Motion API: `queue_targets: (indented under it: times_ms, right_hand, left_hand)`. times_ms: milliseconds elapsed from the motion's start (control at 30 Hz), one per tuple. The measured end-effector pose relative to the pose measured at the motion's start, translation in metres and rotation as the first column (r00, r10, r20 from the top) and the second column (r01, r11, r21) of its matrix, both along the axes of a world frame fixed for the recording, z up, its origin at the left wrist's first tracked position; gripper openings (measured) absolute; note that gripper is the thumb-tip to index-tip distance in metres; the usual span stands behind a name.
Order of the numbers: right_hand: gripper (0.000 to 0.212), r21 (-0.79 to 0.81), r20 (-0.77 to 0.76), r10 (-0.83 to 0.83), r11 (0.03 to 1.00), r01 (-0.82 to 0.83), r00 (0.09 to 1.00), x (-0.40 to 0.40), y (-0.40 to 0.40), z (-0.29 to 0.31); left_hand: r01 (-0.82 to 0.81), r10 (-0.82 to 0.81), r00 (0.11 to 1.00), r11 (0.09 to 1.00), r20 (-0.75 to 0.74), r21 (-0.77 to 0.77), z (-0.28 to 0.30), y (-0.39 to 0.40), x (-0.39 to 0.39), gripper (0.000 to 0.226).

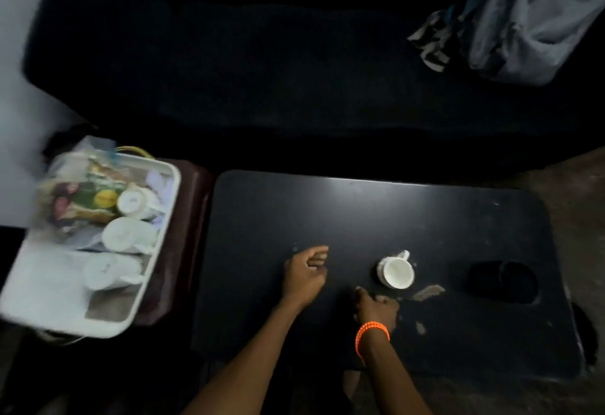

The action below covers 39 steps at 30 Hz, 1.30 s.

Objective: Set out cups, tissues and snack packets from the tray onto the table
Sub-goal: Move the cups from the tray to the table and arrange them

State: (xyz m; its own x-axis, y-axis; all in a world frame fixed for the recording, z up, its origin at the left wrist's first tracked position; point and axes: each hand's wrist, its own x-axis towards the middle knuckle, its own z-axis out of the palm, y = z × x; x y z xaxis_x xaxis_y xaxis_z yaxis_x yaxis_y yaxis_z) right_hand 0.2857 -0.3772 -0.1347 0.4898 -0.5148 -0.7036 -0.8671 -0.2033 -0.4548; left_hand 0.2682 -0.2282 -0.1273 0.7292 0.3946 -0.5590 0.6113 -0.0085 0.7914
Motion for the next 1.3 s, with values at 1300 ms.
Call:
queue_targets:
  times_ms: [1300]
  right_hand:
    - [0.036,0.678,0.427,0.568,0.314,-0.665,0.704,-0.086,0.258,0.081]
  left_hand:
    - [-0.609,0.740,0.636,0.656,0.219,-0.446,0.078,0.196,-0.196,0.069]
